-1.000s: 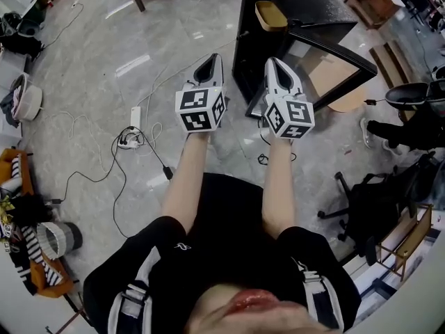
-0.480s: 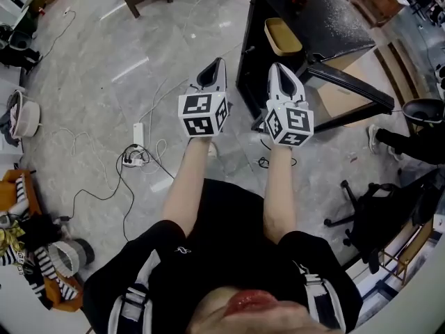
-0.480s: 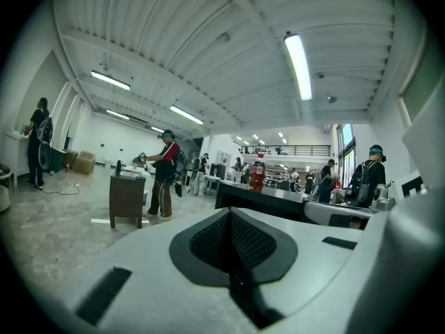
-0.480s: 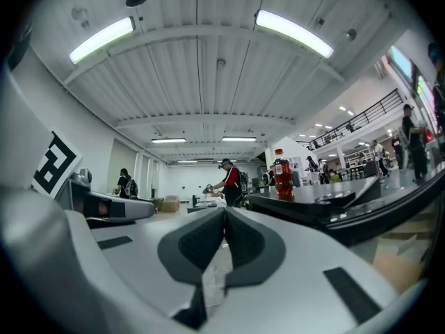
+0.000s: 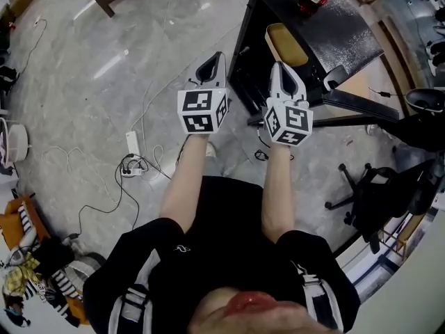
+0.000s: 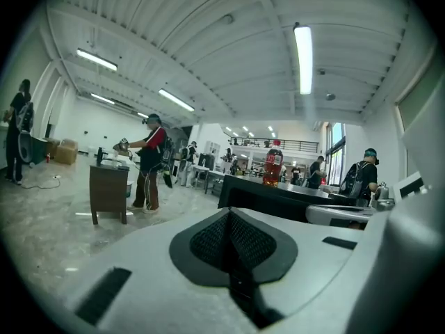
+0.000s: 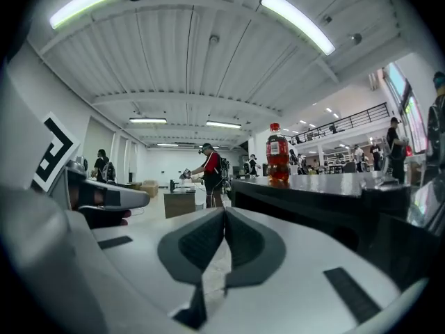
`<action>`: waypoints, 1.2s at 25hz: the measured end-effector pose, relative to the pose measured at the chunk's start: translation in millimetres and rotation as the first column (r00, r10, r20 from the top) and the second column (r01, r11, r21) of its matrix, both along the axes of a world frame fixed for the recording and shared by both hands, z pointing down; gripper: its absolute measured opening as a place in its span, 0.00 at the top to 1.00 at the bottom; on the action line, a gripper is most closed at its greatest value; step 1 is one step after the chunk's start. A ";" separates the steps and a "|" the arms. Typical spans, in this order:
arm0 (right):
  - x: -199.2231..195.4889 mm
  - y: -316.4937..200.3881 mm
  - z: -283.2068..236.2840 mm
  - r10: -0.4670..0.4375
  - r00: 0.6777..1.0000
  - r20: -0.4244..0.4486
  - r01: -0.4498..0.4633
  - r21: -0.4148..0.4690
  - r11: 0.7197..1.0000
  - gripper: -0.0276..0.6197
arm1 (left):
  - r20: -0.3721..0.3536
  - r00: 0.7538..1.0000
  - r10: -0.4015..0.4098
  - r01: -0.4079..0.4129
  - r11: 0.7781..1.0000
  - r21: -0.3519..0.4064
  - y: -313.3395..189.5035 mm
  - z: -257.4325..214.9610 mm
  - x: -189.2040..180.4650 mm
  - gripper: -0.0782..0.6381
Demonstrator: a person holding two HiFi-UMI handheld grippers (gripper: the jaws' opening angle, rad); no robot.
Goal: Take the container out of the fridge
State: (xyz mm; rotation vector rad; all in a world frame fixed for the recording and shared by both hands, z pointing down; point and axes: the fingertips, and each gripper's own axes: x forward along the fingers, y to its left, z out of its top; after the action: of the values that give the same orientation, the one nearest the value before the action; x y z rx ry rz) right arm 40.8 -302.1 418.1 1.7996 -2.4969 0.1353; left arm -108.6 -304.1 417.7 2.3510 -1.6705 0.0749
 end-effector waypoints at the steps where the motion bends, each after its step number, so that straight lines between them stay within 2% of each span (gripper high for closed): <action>1: 0.8 -3.7 3.1 0.007 1.000 -0.013 -0.007 -0.011 1.000 0.94 | -0.005 1.000 0.006 -0.006 1.000 -0.009 -4.7 3.5 0.6 0.88; 5: 4.5 -20.4 12.9 0.019 0.997 -0.077 -0.022 -0.041 0.999 0.94 | -0.023 1.000 0.017 -0.018 0.999 -0.029 -24.7 13.0 6.2 0.88; 9: 1.3 -38.4 28.8 -0.013 0.977 -0.212 -0.010 -0.107 0.994 0.94 | -0.037 0.999 0.019 -0.021 0.999 -0.050 -37.9 23.1 13.4 0.88; 13: -7.3 -59.0 50.2 -0.080 0.918 -0.389 -0.003 -0.209 0.978 0.93 | -0.055 0.998 0.013 -0.016 0.998 -0.064 -50.6 29.4 15.0 0.88; 14: -7.9 -65.1 54.6 -0.092 0.900 -0.426 -0.008 -0.228 0.974 0.91 | -0.056 0.998 0.012 -0.016 0.998 -0.064 -53.1 29.8 14.8 0.88; 15: -7.5 -70.5 58.9 -0.101 0.885 -0.454 -0.016 -0.248 0.969 0.84 | -0.055 0.998 0.013 -0.016 0.998 -0.064 -54.8 30.0 14.6 0.88; 16: -6.4 -74.9 63.5 -0.109 0.874 -0.473 -0.026 -0.269 0.963 0.78 | -0.055 0.998 0.013 -0.016 0.998 -0.064 -56.2 29.9 14.1 0.88; 22: 4.2 -97.1 92.7 -0.138 0.811 -0.569 -0.097 -0.363 0.927 0.78 | -0.064 0.998 -0.003 -0.001 0.998 -0.064 -67.0 30.5 5.9 0.88; 28: 13.1 -106.7 115.8 -0.170 0.790 -0.589 -0.122 -0.423 0.898 0.79 | -0.065 0.998 -0.015 0.011 0.998 -0.054 -77.2 26.1 -3.1 0.88; 30: 15.2 -109.0 119.6 -0.172 0.790 -0.588 -0.130 -0.435 0.891 0.83 | -0.065 0.998 -0.017 0.014 0.999 -0.051 -79.3 24.1 -5.2 0.88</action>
State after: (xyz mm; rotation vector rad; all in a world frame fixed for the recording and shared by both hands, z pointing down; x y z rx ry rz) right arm 56.1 -411.1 537.8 1.3328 -1.8225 0.0995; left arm -113.7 -383.5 441.7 2.2781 -1.6371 0.0367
